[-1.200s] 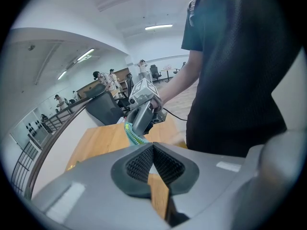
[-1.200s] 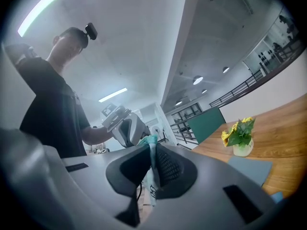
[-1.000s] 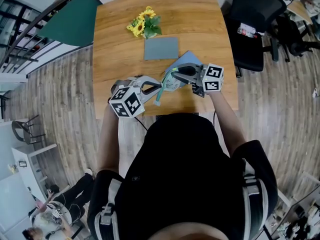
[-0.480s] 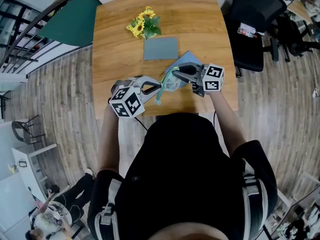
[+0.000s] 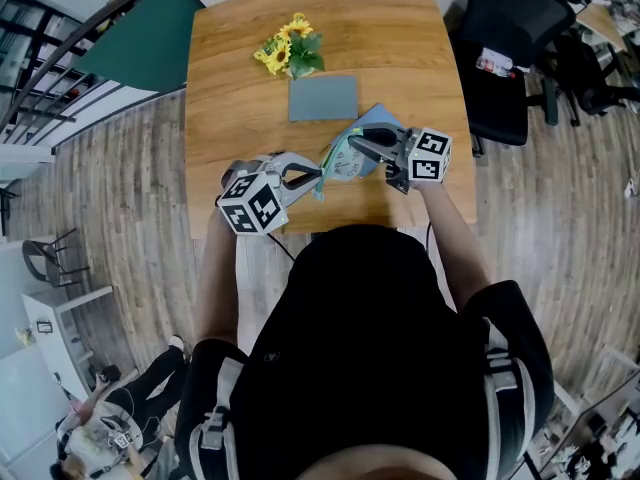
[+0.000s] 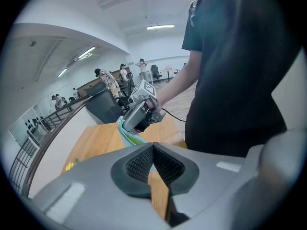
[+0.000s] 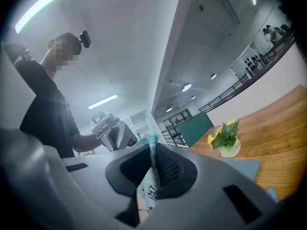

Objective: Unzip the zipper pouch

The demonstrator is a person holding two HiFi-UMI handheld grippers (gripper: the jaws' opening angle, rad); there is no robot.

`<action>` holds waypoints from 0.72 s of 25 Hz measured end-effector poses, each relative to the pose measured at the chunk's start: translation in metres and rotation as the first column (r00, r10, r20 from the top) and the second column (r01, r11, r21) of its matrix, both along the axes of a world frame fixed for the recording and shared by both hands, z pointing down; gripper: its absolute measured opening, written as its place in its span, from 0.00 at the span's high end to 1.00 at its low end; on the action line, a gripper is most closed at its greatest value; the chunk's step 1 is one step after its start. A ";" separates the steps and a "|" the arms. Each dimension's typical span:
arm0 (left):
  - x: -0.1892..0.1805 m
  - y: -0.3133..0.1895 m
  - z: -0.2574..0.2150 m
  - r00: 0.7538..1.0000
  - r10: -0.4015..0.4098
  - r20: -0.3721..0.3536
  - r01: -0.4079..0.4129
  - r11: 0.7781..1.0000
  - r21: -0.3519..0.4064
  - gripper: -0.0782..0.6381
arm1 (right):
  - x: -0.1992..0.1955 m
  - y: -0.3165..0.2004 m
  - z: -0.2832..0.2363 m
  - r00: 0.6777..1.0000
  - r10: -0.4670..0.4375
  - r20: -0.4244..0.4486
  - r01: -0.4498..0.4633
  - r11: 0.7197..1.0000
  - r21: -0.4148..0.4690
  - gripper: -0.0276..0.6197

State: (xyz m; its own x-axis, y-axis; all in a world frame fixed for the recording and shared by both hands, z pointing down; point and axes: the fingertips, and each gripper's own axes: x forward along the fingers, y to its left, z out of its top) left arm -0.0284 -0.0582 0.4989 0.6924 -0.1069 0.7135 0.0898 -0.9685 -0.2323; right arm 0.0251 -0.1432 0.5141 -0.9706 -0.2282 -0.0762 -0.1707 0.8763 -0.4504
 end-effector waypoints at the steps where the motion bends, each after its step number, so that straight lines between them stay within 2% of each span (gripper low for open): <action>1: -0.001 0.000 0.000 1.000 -0.002 0.001 0.002 1.000 0.000 0.89 | 0.001 -0.002 0.000 1.000 0.006 0.002 -0.006 1.000 -0.005 0.92; 8: -0.004 -0.002 0.004 1.000 -0.009 0.004 0.009 1.000 -0.007 0.89 | 0.011 -0.010 0.008 1.000 0.028 -0.014 -0.029 0.999 -0.017 0.92; 18: -0.006 -0.004 0.006 1.000 -0.018 -0.004 0.018 1.000 -0.002 0.89 | 0.020 -0.017 0.014 0.998 0.060 0.007 -0.060 0.997 -0.051 0.92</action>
